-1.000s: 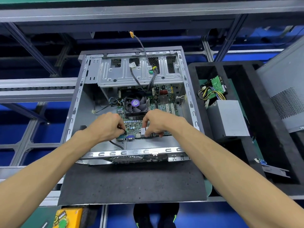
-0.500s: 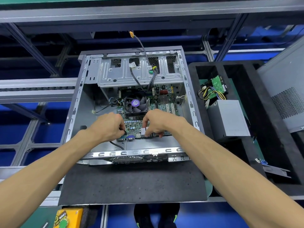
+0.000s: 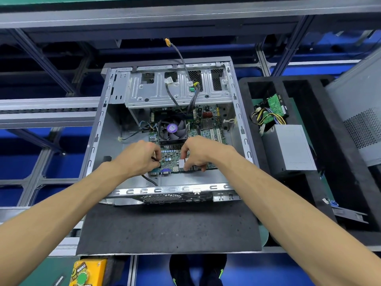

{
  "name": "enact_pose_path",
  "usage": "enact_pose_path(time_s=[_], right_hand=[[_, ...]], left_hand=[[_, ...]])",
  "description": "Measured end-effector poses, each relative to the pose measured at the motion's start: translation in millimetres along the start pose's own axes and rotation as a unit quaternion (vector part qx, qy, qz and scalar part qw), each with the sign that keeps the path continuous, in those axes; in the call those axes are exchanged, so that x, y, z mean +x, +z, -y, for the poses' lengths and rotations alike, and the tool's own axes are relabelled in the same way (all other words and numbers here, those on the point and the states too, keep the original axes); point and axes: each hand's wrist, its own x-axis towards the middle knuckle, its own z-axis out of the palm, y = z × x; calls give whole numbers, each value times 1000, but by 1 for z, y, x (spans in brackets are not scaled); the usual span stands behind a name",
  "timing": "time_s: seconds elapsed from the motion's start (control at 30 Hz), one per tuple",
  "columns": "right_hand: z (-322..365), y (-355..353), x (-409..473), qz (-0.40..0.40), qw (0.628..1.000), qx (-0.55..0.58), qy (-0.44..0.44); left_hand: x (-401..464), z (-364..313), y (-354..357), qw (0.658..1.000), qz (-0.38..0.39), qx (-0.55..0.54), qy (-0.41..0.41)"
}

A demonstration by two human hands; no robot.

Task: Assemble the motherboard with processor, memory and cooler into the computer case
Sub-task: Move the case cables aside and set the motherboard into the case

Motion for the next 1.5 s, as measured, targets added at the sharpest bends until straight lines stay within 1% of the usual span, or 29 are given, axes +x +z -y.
enact_pose_path(time_s=[0.13,0.27,0.43,0.57,0.73,0.93,1.13,1.2,1.27,1.33,1.4,1.5], right_hand=[[0,0,-2,-1,1000,5,-1],[0,0,-2,-1,1000,8,0],[0,0,-1,1,1000,2,1],[1,1,-1,1,1000,-14,-7],[1,1,-1,-1,1000,-20,-5],[3,1,-3,1,1000,-18,-4],[5,3,-6,3,1000,-8,1],[5,2,-9,8,1000,16,8],[3,0,-13,16,997,70,22],[-3,-5,-18,5,993,109,48],[-10,-10,-22,-32,993,84,77],[-15,-16,-26,-64,990,-35,121]], left_hand=[[1,0,-4,999,25,-32,0],[3,-2,-5,999,47,-20,7],[3,-1,-3,999,35,-20,2],[6,-3,-2,999,45,-5,0],[9,-2,3,999,30,17,-3],[12,-4,2,999,47,25,6],[5,-2,1,999,42,23,-7],[3,-1,0,999,41,5,-6],[0,1,-3,998,47,-26,-12],[-3,3,-4,996,58,-57,-25],[-3,7,-3,991,57,-103,-56],[2,14,-5,969,16,-201,-144]])
